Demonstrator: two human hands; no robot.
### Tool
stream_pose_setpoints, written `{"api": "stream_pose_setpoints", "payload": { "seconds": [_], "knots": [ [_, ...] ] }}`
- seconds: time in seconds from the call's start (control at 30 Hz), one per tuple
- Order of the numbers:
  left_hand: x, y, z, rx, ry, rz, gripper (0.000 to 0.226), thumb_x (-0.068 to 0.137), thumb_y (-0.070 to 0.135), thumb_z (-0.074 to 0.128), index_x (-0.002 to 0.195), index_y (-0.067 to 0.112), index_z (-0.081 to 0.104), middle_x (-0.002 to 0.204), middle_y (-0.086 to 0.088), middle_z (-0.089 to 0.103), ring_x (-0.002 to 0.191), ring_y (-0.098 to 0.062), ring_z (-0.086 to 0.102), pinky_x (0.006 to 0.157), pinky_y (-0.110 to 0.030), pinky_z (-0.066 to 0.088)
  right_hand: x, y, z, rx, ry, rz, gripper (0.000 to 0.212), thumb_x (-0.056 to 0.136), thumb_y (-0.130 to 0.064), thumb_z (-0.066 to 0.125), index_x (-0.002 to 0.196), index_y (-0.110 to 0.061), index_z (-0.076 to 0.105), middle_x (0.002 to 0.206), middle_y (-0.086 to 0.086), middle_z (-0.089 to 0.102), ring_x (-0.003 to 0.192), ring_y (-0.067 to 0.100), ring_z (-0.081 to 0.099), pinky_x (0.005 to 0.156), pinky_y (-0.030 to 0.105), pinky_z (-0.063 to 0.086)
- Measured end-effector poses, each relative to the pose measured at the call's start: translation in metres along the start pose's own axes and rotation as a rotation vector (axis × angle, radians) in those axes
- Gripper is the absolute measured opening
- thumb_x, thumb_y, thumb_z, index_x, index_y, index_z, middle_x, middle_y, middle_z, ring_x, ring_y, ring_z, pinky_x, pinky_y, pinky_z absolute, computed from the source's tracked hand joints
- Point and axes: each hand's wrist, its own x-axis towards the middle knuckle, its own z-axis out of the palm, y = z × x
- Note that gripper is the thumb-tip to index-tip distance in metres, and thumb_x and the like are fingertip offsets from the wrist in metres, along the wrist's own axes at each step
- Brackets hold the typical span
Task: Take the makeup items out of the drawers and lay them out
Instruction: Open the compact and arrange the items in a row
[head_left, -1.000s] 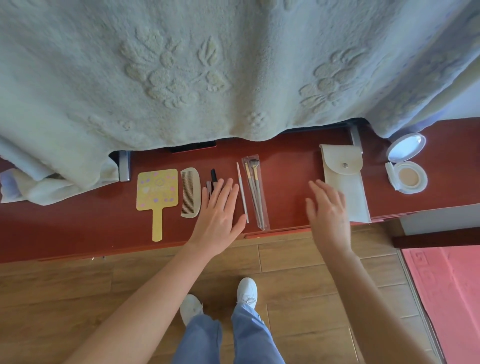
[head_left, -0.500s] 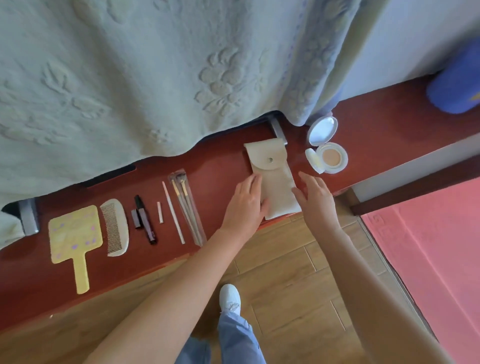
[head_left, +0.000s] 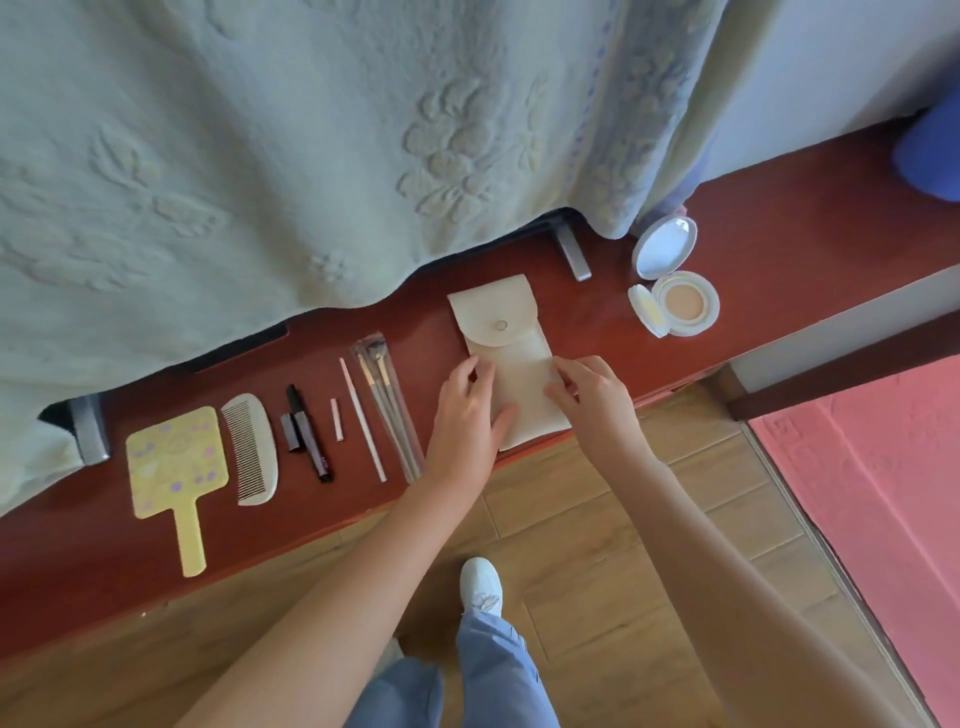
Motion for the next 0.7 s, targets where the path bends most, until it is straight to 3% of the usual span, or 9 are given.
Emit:
{"api": "stream_pose_setpoints", "payload": {
  "seconds": [0.07,0.2,0.43,0.53,0.6,0.7],
  "knots": [
    [-0.008,-0.01,-0.008,0.029,0.009,-0.021,0.052,0.084,0.014,0.067,0.131,-0.001,0.049,0.137,-0.019,0.045,0.126,-0.033,0.045,0.106,-0.035,0.033,-0.003,-0.009,0.01,-0.006,-0.025,-0.032,0.035,0.091,-0.015,0.055,0.126,-0.011,0.056,0.113,0.004,0.053,0.097,0.02,0.055,0.083,0.028,0.044],
    [-0.018,-0.024,-0.023,0.067,0.014,-0.043,0.053,0.087,0.016,0.064,0.134,-0.002,0.046,0.141,-0.018,0.042,0.132,-0.029,0.04,0.107,-0.026,0.022,-0.007,-0.022,0.028,-0.004,-0.046,-0.067,0.036,0.091,-0.016,0.055,0.127,-0.01,0.055,0.116,0.005,0.054,0.098,0.021,0.055,0.083,0.028,0.045],
    [-0.026,-0.035,-0.037,0.087,0.004,-0.05,0.054,0.09,0.02,0.06,0.137,-0.001,0.042,0.144,-0.015,0.039,0.136,-0.027,0.034,0.112,-0.029,0.022,-0.009,-0.03,0.043,0.009,-0.073,-0.089,0.038,0.092,-0.019,0.054,0.129,-0.011,0.054,0.115,0.002,0.052,0.096,0.017,0.055,0.079,0.022,0.041],
    [-0.025,-0.032,-0.041,0.108,0.034,-0.024,0.051,0.087,0.02,0.064,0.131,-0.001,0.049,0.134,-0.016,0.047,0.127,-0.029,0.044,0.107,-0.034,0.034,-0.009,-0.029,0.039,0.012,-0.065,-0.084,0.042,0.092,-0.023,0.056,0.131,-0.011,0.051,0.118,0.002,0.052,0.101,0.017,0.055,0.083,0.024,0.043],
    [-0.022,-0.022,-0.042,0.1,0.099,0.056,0.046,0.084,0.018,0.068,0.124,0.0,0.055,0.122,-0.016,0.053,0.115,-0.028,0.053,0.095,-0.034,0.049,-0.011,-0.026,0.03,0.014,-0.03,-0.086,0.045,0.091,-0.025,0.058,0.132,-0.01,0.05,0.12,0.002,0.053,0.101,0.016,0.055,0.087,0.025,0.045],
    [-0.01,0.005,-0.033,0.086,0.12,0.192,0.044,0.084,0.021,0.067,0.123,0.003,0.057,0.12,-0.014,0.056,0.112,-0.025,0.056,0.092,-0.025,0.046,-0.015,-0.017,0.007,0.037,0.056,-0.089,0.043,0.089,-0.024,0.061,0.13,-0.011,0.053,0.116,0.002,0.055,0.094,0.013,0.055,0.088,0.024,0.046]
  ]
}}
